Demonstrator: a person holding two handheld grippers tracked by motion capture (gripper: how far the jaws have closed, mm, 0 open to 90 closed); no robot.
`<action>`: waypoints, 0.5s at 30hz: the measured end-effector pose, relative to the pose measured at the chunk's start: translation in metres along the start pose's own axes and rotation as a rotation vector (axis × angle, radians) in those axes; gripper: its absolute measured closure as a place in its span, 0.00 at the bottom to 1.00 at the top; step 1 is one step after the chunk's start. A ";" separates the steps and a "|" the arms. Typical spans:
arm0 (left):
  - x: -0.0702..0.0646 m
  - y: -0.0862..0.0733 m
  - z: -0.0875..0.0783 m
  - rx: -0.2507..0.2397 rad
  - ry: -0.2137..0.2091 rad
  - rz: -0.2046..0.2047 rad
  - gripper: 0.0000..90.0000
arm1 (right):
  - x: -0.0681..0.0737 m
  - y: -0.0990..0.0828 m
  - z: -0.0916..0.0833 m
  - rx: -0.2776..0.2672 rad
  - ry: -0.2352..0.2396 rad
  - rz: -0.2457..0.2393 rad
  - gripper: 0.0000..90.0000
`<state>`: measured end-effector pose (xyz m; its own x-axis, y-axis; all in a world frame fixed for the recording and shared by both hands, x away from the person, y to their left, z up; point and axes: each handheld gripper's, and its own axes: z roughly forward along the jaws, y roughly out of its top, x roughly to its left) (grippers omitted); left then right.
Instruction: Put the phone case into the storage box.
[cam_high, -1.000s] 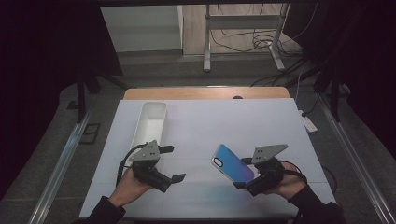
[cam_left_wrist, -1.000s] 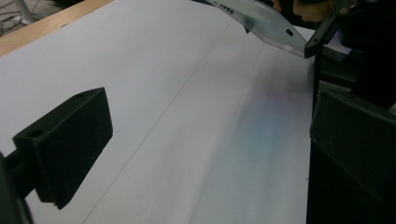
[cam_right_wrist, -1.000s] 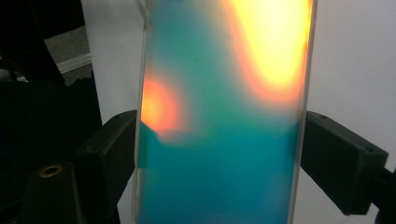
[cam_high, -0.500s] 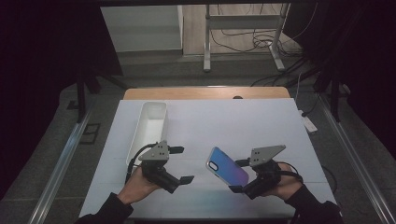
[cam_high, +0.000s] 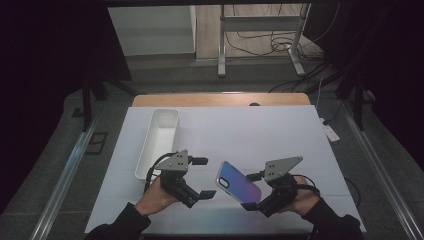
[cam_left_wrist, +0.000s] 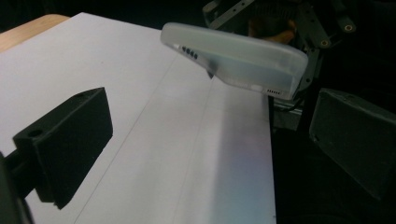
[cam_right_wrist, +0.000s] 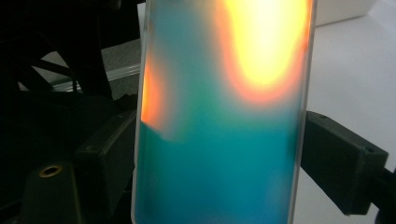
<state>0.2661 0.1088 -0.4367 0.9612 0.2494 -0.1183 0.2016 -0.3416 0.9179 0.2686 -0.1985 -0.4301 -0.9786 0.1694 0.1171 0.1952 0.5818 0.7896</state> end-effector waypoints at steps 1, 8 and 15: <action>0.000 0.000 0.000 0.000 0.000 0.000 0.00 | 0.001 0.000 0.000 -0.004 0.009 -0.003 0.18; -0.002 0.004 0.006 -0.009 -0.040 0.021 0.00 | 0.003 0.003 0.003 -0.016 0.041 -0.011 0.18; -0.003 0.006 0.010 -0.022 -0.076 0.030 0.00 | 0.005 0.004 0.005 -0.025 0.063 -0.021 0.18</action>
<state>0.2661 0.0967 -0.4342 0.9785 0.1692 -0.1183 0.1691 -0.3281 0.9294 0.2652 -0.1914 -0.4292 -0.9848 0.1061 0.1374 0.1735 0.5649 0.8067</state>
